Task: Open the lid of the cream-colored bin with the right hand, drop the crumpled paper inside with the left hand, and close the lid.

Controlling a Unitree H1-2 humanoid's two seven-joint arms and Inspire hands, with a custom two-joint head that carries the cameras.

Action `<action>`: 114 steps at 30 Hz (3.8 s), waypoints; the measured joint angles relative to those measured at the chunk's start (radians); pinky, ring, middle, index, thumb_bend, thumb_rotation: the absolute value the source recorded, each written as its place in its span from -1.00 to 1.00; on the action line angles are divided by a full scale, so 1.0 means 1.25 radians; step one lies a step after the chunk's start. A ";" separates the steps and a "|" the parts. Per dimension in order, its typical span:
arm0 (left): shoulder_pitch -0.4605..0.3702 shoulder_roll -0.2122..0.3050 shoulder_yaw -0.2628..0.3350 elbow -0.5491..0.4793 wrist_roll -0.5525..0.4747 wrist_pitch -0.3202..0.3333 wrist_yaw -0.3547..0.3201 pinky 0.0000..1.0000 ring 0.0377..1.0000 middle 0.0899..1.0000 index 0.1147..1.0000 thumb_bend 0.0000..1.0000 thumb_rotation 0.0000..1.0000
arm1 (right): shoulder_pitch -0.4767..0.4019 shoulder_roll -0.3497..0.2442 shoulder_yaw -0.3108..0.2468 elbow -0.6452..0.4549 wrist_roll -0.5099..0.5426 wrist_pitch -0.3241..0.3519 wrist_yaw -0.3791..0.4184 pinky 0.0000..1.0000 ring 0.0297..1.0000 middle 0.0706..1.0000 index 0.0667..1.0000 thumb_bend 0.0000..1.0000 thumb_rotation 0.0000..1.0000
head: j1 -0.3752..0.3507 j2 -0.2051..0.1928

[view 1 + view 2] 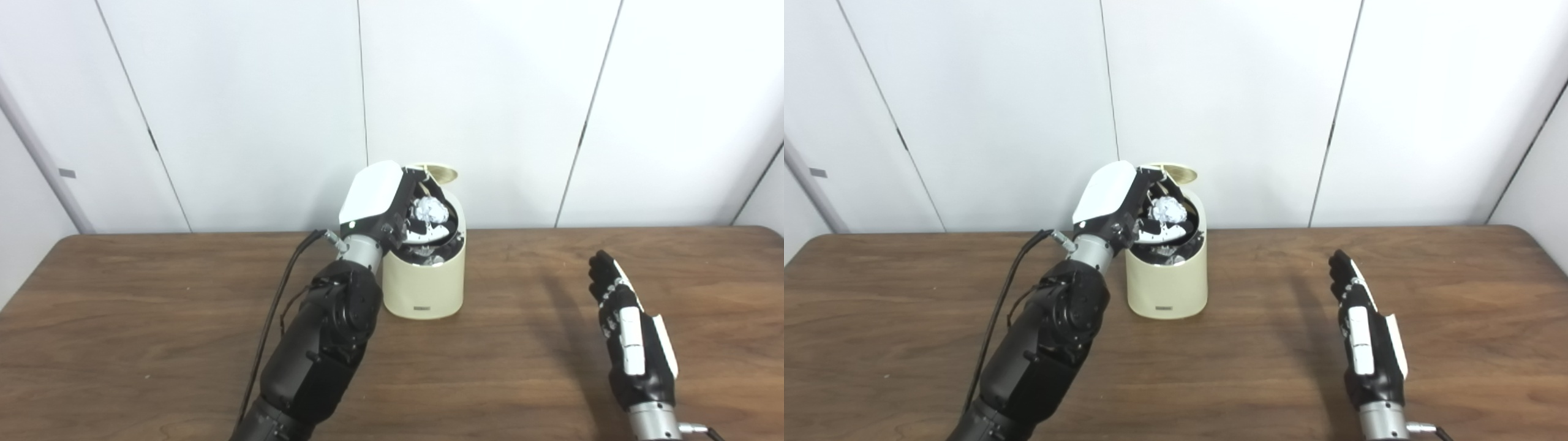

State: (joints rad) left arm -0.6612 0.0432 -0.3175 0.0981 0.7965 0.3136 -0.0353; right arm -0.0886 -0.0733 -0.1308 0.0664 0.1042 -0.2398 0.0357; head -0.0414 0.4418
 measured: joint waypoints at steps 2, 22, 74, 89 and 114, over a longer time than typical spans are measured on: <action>-0.001 -0.001 0.000 0.005 0.000 0.000 0.004 -0.48 -0.28 -0.09 -0.05 -0.07 -1.00 | 0.000 0.000 0.000 0.000 0.000 0.000 0.000 0.94 0.91 0.84 0.85 -0.01 0.96 | 0.000 0.001; -0.006 -0.006 -0.025 0.027 0.031 0.001 0.031 -0.41 -0.25 -0.05 -0.11 -0.06 -1.00 | 0.008 0.001 -0.001 -0.020 0.021 0.041 -0.001 0.99 0.92 0.82 0.84 0.04 0.86 | 0.009 0.017; -0.038 0.021 -0.105 0.062 0.203 0.063 -0.052 0.18 0.32 0.38 0.30 0.83 -0.67 | 0.010 0.000 0.003 -0.021 0.036 0.040 0.001 0.97 0.88 0.74 0.82 0.00 0.91 | 0.029 0.027; -0.040 0.021 -0.103 0.050 0.209 0.078 -0.077 0.25 0.44 0.51 0.41 0.86 -0.68 | 0.010 -0.002 0.006 -0.021 0.038 0.040 0.009 0.98 0.88 0.73 0.79 -0.01 0.89 | 0.033 0.028; 0.016 -0.014 0.002 0.072 0.056 -0.053 0.130 -0.37 -0.18 0.03 -0.14 -0.06 -1.00 | 0.010 -0.003 0.006 -0.021 0.038 0.041 0.014 1.00 0.90 0.75 0.81 -0.04 0.95 | 0.043 0.028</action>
State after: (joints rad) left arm -0.6413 0.0260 -0.3146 0.1879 0.8662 0.2472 0.1276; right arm -0.0762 -0.0773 -0.1235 0.0403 0.1515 -0.1888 0.0525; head 0.0123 0.4771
